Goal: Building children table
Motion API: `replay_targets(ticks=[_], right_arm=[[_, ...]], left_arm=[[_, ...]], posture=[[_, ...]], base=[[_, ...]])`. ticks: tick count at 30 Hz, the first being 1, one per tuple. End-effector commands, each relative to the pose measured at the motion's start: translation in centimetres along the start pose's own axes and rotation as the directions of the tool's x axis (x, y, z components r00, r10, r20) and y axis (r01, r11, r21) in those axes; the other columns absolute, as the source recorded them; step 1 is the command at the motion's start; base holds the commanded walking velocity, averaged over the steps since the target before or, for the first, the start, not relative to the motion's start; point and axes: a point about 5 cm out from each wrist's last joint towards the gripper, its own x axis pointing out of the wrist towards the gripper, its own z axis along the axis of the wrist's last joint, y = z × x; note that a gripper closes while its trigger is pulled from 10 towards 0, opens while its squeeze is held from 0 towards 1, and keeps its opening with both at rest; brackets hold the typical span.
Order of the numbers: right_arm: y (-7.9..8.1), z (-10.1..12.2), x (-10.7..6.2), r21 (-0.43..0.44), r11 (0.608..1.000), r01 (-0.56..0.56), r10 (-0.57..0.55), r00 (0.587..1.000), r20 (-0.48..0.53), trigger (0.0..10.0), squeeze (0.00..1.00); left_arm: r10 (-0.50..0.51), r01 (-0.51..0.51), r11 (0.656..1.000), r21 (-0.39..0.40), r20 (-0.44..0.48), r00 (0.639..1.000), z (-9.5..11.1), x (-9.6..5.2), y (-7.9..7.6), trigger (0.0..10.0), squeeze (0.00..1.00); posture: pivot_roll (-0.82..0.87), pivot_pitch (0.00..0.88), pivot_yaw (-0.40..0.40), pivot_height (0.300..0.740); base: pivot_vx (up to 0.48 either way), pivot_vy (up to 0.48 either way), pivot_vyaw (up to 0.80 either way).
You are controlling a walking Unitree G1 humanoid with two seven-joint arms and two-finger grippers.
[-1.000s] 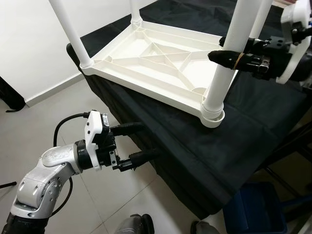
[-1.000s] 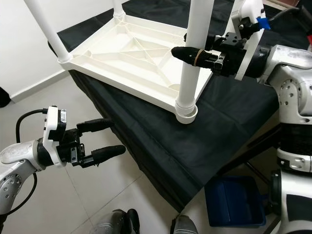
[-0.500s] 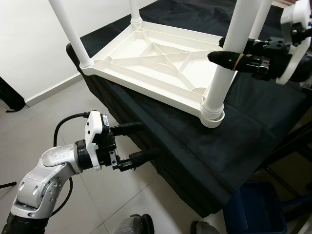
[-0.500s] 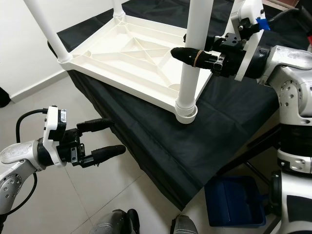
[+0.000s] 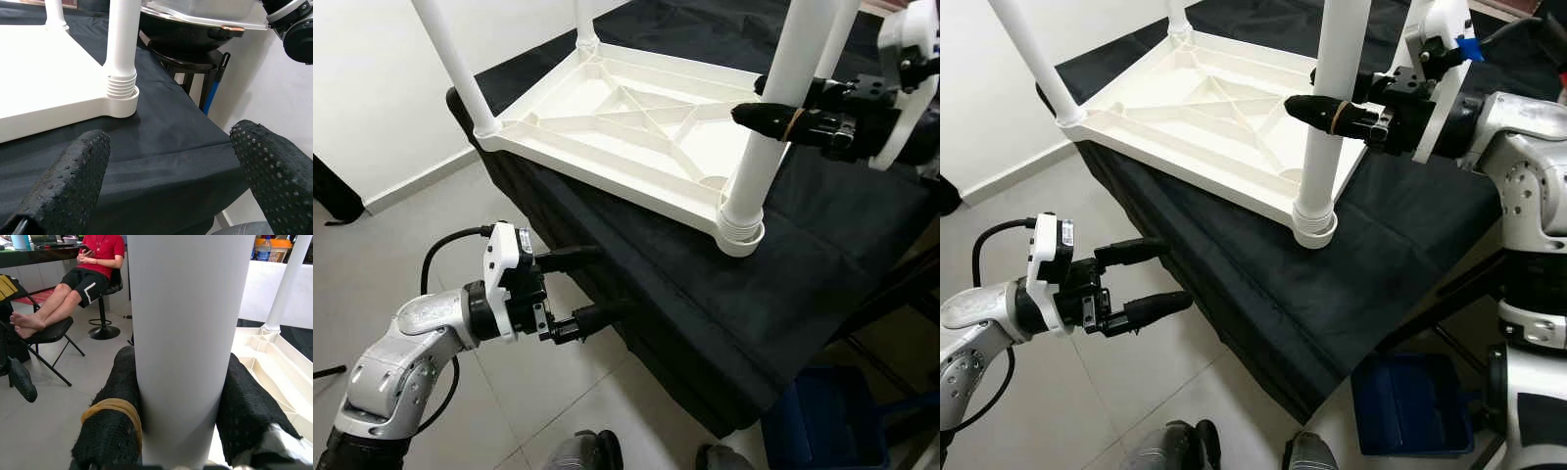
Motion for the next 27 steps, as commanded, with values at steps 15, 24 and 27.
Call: replay_targets(ticks=[15,24,27], right_arm=[[-0.34,-1.33,-0.31,-0.001,1.0,0.027,-0.027,0.995,-0.1,10.0,0.0],[-0.5,-1.32,-0.55,0.001,1.0,0.032,-0.031,0.994,-0.103,10.0,0.0],[-0.28,-1.52,-0.42,0.01,1.0,0.021,-0.02,0.994,-0.108,10.0,0.0]], left_arm=[[-0.022,0.022,1.0,0.004,-0.01,1.0,-0.21,0.17,-0.25,10.0,0.0],[-0.022,0.022,1.0,0.006,-0.01,1.0,-0.13,0.17,-0.27,10.0,0.0],[-0.023,0.023,1.0,0.007,-0.009,1.0,-0.1,0.19,-0.28,10.0,0.0]], posture=[[-0.06,0.191,0.068,0.74],[-0.06,0.192,0.07,0.74],[-0.06,0.193,0.069,0.74]], base=[[0.0,0.0,0.0],[0.0,0.0,0.0],[0.0,0.0,0.0]])
